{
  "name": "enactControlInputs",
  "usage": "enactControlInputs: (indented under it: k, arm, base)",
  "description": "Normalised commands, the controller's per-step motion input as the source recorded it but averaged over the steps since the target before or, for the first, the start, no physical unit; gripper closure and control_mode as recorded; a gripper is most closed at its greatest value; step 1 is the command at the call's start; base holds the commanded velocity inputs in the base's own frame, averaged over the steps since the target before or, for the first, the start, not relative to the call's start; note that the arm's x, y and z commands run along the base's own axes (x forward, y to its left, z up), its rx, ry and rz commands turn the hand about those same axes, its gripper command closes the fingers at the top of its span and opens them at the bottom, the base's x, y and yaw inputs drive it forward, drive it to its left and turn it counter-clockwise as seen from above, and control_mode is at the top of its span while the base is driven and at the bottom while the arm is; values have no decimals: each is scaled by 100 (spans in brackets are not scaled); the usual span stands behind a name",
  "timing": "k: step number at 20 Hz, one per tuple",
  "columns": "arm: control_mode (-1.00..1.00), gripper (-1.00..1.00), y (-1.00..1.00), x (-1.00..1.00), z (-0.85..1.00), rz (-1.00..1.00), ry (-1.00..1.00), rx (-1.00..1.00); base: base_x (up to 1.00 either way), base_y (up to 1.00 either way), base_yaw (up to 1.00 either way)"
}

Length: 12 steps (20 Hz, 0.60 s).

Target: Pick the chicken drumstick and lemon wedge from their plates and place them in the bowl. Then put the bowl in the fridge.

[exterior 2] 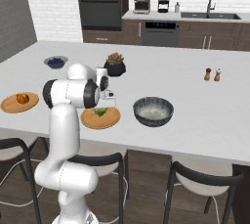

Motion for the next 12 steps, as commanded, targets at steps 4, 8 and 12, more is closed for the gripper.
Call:
enactControlInputs:
  k: [4,8,12]
  arm:
    - [-100,100,69,-92,-28,-1,4,0]
    - [-100,100,9,-68,0,-9,1,0]
    - [-100,100,-2,-59,67,-11,-2,1]
  base:
    - [0,0,0]
    - [0,0,0]
    - [0,0,0]
